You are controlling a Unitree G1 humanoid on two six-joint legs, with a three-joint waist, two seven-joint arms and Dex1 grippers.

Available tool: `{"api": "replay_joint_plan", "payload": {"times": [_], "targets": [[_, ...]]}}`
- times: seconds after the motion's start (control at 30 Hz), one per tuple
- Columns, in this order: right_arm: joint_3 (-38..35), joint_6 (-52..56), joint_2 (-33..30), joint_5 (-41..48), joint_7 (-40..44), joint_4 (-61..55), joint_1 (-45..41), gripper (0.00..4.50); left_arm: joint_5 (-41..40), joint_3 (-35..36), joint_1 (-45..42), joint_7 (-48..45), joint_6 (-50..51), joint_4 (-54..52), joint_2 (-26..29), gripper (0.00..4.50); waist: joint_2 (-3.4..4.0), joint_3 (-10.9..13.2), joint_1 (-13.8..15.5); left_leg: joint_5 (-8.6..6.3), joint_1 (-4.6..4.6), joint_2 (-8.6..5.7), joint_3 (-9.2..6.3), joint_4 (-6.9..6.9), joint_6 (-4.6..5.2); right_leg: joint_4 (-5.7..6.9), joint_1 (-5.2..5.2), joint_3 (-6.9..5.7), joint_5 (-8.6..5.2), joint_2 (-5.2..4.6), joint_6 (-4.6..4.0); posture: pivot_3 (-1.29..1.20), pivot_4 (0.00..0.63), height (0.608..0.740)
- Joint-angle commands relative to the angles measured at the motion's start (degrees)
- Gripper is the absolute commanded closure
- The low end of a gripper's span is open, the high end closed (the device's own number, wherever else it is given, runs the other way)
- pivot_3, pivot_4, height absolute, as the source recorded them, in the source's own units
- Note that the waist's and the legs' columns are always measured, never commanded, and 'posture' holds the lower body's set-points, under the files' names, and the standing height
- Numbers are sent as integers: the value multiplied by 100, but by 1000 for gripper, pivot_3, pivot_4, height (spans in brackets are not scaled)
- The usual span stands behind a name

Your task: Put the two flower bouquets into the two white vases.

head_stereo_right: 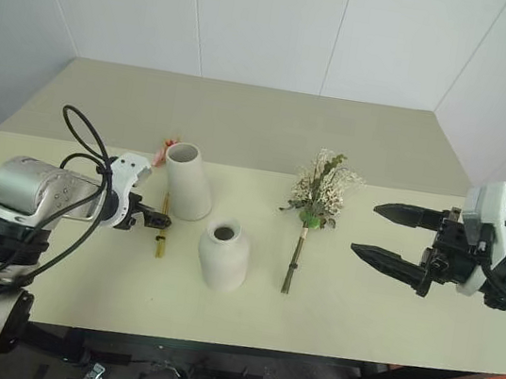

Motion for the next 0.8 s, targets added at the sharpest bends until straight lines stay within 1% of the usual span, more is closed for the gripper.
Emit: {"api": "replay_joint_plan", "payload": {"times": [0.03,0.07,0.17,0.37,0.53,0.6,0.7,0.8], "targets": [[-284,-30,-172,208,180,-28,-158,6,241,-1,-170,81,-241,250,-147,0,0,0,1,0,0,0,0,0,0,0,0,0,0,0,0,0,150,740],[-276,-34,-188,212,200,-8,-169,6,286,-4,-182,87,-266,339,-194,0,1,-1,1,0,1,0,0,0,0,0,1,0,0,0,0,0,150,740],[-252,-65,-239,172,279,41,-186,0,425,46,-185,155,-336,532,-300,589,1,-2,4,0,8,-1,0,1,0,1,8,0,0,0,1,0,150,740],[-254,-71,-334,157,441,112,-210,0,536,301,-60,149,-262,451,-204,2383,2,-3,1,0,14,-1,0,1,0,-1,17,0,0,-1,2,0,150,740],[-186,-119,-347,108,555,195,-236,0,646,792,174,268,-147,205,-56,3995,2,-3,-32,0,14,-1,0,1,0,0,15,2,0,-1,2,0,150,740],[-132,-154,-324,76,577,233,-260,0,701,996,280,369,-111,45,-23,4488,2,-3,-33,0,15,-1,0,1,0,1,15,2,1,-1,2,0,150,740],[-67,-188,-300,33,596,280,-299,0,736,1192,388,456,-79,-143,14,4488,2,-3,-22,0,13,-1,0,1,0,0,14,2,1,-1,2,0,150,740],[11,-237,-273,-19,612,342,-346,0,719,1488,561,461,-331,-471,4,4488,1,-3,-14,0,12,-1,0,1,0,-1,14,2,1,-2,3,0,150,740]]}}
